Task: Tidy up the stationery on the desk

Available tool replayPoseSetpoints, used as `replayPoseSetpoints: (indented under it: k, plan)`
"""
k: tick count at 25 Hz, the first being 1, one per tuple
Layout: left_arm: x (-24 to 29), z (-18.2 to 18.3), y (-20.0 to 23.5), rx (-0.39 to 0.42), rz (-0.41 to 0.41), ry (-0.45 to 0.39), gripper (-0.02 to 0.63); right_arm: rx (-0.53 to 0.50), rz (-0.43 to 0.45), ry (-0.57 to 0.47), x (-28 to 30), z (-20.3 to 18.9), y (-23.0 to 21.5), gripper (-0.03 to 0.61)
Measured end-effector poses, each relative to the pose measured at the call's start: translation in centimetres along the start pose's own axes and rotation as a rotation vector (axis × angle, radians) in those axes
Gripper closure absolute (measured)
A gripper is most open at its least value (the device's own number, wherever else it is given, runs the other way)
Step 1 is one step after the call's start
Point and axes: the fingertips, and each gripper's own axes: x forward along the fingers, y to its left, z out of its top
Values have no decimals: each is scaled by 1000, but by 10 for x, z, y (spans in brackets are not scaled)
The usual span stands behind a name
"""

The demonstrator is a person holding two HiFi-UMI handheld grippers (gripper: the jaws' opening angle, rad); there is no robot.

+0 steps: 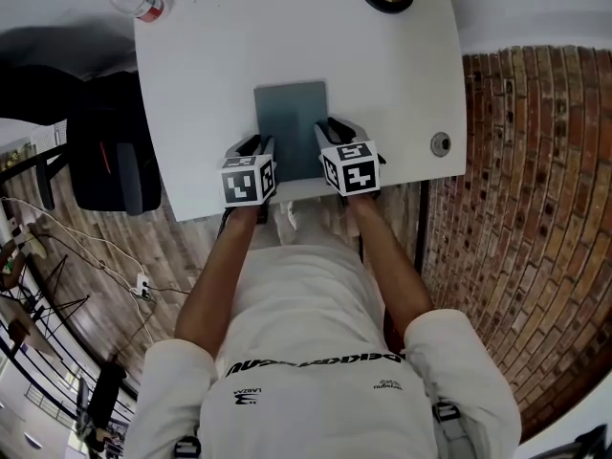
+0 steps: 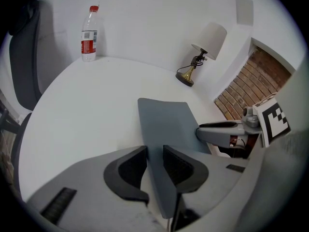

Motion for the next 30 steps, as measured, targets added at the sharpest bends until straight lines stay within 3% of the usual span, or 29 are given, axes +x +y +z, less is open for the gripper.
replayPoseSetpoints:
  k: [12,23,26,30]
  plan:
    - [-17,5,-11,39,-10,-42,509,-46,-11,-71,-34,6,-9,474]
    - [-61,20,-36,111,-39,-155,598,-103,-13,-33,-74,-23,-34,471]
    - [-69,20,-42,124,-45,-171,615,-181,-20,0,-76,-30,-39,472]
    - [-81,17,-52,157,-60,-187,615,-372,-39,92,-70,-45,-44,477]
